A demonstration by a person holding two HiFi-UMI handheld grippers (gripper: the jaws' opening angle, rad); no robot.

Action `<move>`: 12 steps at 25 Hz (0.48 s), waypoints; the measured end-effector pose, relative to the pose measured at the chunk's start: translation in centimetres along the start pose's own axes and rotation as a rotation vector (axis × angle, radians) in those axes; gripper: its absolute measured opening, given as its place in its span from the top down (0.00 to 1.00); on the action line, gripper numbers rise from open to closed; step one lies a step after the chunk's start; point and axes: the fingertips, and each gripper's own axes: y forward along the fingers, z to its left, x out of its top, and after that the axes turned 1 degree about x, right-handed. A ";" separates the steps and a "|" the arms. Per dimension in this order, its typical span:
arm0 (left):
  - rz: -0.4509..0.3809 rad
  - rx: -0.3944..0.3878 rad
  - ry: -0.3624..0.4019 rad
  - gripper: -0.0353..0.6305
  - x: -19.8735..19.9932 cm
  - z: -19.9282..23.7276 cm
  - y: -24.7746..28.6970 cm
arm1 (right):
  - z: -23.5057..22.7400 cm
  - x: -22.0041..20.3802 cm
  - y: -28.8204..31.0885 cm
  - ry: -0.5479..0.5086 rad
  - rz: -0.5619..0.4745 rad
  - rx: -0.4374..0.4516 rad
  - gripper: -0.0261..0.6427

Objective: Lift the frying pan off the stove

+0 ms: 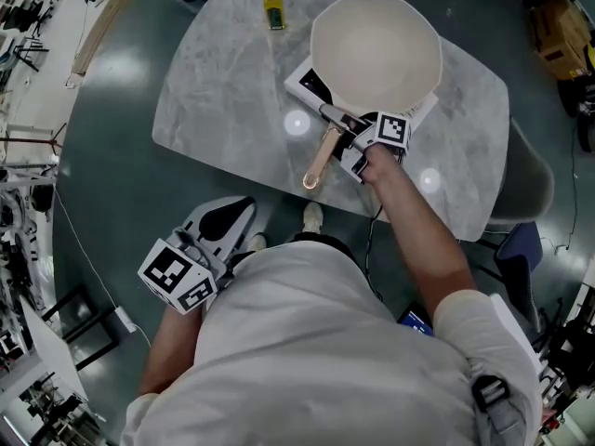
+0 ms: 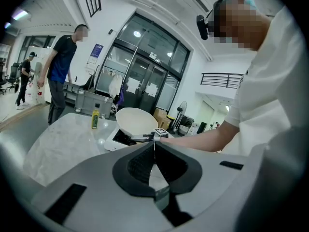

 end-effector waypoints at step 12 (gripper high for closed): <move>0.009 0.003 0.003 0.92 0.5 -0.1 1.1 | 0.0 -0.1 0.0 0.028 -0.006 -0.013 0.77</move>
